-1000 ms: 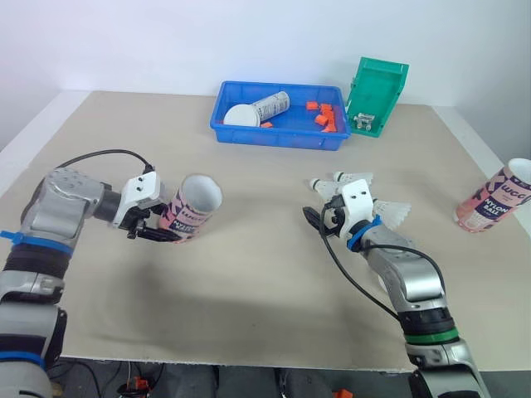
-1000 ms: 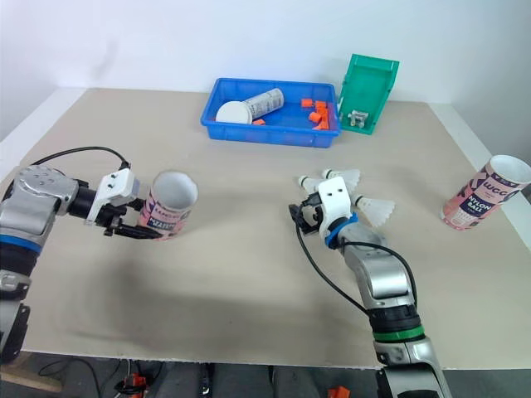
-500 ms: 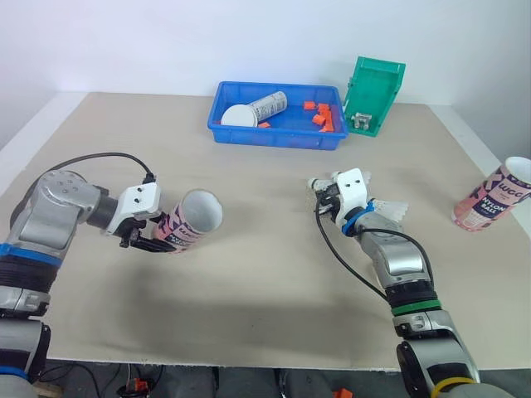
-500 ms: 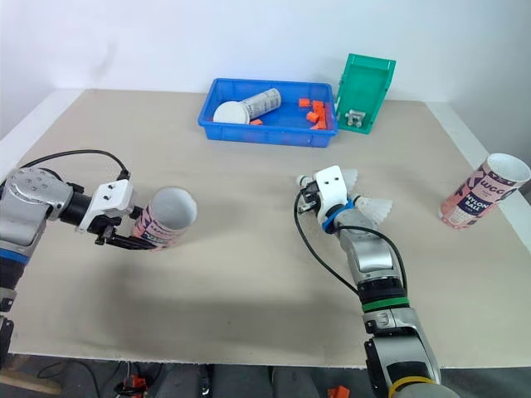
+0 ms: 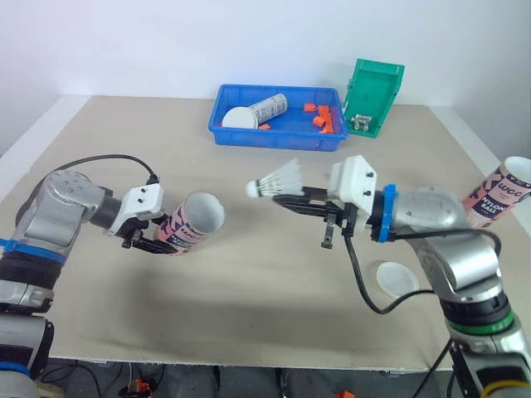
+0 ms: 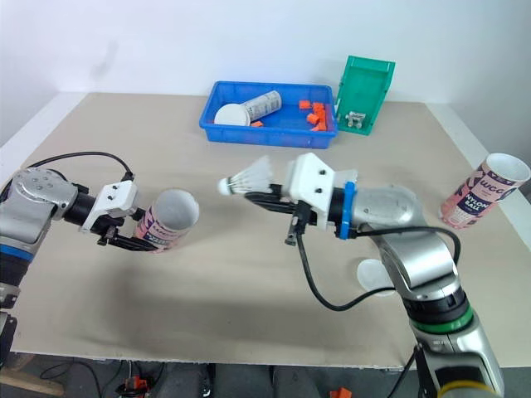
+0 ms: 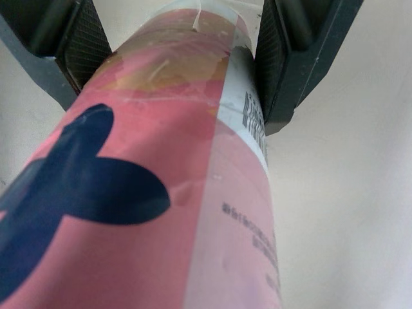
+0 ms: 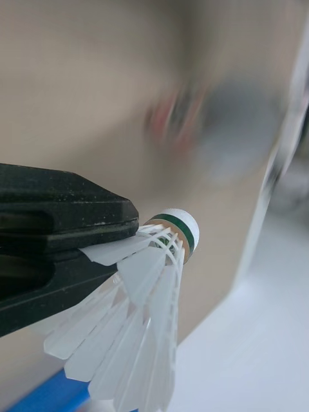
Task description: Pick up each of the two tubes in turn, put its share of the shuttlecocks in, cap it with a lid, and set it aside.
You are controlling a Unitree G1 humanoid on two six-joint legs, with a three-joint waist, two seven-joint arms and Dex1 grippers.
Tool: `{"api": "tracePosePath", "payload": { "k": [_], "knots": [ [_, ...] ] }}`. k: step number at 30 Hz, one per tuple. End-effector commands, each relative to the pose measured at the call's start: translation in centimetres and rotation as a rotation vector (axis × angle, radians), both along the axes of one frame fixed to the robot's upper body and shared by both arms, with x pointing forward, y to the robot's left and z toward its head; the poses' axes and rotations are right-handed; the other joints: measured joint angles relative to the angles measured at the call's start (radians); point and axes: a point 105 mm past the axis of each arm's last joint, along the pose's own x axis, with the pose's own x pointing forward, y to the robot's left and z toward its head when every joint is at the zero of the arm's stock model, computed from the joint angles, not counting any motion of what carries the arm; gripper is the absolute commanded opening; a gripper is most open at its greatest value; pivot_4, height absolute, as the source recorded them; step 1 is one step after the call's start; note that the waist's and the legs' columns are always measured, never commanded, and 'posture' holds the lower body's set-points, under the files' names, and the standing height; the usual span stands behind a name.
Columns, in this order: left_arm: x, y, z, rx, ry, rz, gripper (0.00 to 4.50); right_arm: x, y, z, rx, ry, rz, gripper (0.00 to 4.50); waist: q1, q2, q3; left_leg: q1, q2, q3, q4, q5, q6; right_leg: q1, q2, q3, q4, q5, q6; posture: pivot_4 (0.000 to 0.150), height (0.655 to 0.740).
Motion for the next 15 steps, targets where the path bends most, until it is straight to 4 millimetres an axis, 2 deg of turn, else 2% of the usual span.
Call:
{"api": "tracePosePath", "payload": {
  "k": [1, 8, 9, 10, 11, 13, 15],
  "knots": [
    [-0.4, -0.7, -2.3, 0.033, 0.117, -0.027, 2.63, -0.1, 2.9, 0.1, -0.147, -0.096, 0.132, 0.07, 0.002, 0.0, 0.0, 0.001, 0.0, 0.001, 0.001, 0.0, 0.0, -0.001, 0.0, 0.0, 0.003, 0.0, -0.001, 0.15, 0.7079],
    [0.2, -1.0, -2.1, 0.023, 0.115, -0.026, 2.63, 1.0, 6.4, -0.9, -0.283, -0.17, 0.238, 0.07, 0.01, 0.0, -0.001, 0.0, 0.0, 0.002, 0.002, 0.001, 0.0, 0.0, -0.002, -0.001, 0.004, -0.002, -0.001, 0.15, 0.7079],
    [0.2, -1.1, -2.1, 0.017, 0.115, -0.028, 2.63, 1.3, 7.0, -1.1, -0.305, -0.177, 0.243, 0.53, 0.011, 0.0, -0.001, -0.001, -0.001, 0.002, 0.002, 0.001, 0.0, 0.0, -0.003, -0.001, 0.005, -0.003, 0.0, 0.15, 0.7079],
    [0.2, -1.2, -2.0, 0.014, 0.115, -0.029, 2.63, 1.6, 7.4, -1.2, -0.325, -0.165, 0.238, 0.66, 0.01, 0.0, -0.001, -0.001, -0.001, 0.002, 0.002, 0.001, 0.0, 0.0, -0.003, -0.001, 0.005, -0.003, 0.0, 0.15, 0.7079],
    [0.2, -1.2, -2.0, 0.012, 0.114, -0.029, 2.63, 1.9, 7.7, -1.4, -0.351, -0.175, 0.236, 1.03, 0.01, 0.001, -0.001, -0.001, -0.001, 0.003, 0.002, 0.001, 0.0, -0.001, -0.003, -0.001, 0.006, -0.003, 0.0, 0.15, 0.7079],
    [0.2, -1.3, -1.9, 0.009, 0.114, -0.029, 2.63, 2.2, 8.0, -0.9, -0.351, -0.19, 0.237, 1.71, 0.011, 0.001, -0.001, 0.0, -0.001, 0.002, 0.002, 0.001, 0.0, -0.001, -0.002, -0.002, 0.007, -0.003, -0.001, 0.15, 0.7079],
    [0.1, -1.3, -1.9, 0.001, 0.115, -0.031, 2.63, 1.7, 7.8, 0.7, -0.288, -0.146, 0.259, 2.68, 0.014, 0.001, -0.001, 0.0, 0.0, 0.001, 0.002, 0.001, 0.0, -0.001, -0.002, -0.003, 0.007, -0.003, -0.001, 0.15, 0.7079]
  ]
}}
